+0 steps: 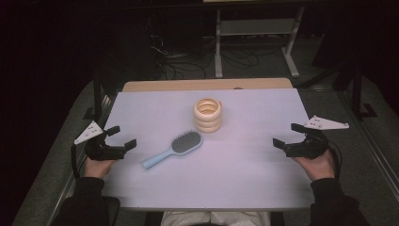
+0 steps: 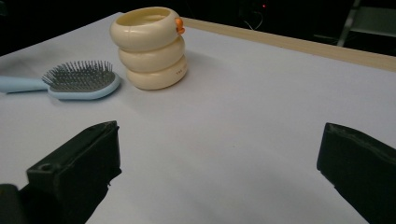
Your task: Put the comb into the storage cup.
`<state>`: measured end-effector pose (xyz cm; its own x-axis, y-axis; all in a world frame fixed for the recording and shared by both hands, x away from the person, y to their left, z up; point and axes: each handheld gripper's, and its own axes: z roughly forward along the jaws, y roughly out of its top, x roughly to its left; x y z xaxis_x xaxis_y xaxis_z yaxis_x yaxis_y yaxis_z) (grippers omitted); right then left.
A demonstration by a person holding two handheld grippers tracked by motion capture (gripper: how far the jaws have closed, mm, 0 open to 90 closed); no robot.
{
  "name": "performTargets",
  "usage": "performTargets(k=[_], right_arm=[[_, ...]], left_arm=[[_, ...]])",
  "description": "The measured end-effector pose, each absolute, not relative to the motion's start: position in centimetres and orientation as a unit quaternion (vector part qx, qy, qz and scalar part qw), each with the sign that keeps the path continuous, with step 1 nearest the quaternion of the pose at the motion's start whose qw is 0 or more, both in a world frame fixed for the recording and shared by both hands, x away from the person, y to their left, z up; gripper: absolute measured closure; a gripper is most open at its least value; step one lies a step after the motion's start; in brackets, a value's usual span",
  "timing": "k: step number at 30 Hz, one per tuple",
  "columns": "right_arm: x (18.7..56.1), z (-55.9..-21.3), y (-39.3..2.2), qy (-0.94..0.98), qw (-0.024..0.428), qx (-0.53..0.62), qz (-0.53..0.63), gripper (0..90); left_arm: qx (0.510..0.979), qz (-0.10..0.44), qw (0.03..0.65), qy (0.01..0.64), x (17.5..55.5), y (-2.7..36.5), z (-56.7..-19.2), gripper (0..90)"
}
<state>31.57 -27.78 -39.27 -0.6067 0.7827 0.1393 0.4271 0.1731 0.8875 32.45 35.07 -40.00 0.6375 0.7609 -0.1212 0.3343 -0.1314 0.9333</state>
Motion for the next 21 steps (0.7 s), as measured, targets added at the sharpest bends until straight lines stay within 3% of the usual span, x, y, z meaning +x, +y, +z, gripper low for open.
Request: performTargets(k=[21], right_arm=[[30.69,-38.92,-27.15,0.749,0.174,0.390,0.507,0.0]], left_arm=[[0.733,0.207,0.528,0.376,31.85,35.21,-39.57,0.0]])
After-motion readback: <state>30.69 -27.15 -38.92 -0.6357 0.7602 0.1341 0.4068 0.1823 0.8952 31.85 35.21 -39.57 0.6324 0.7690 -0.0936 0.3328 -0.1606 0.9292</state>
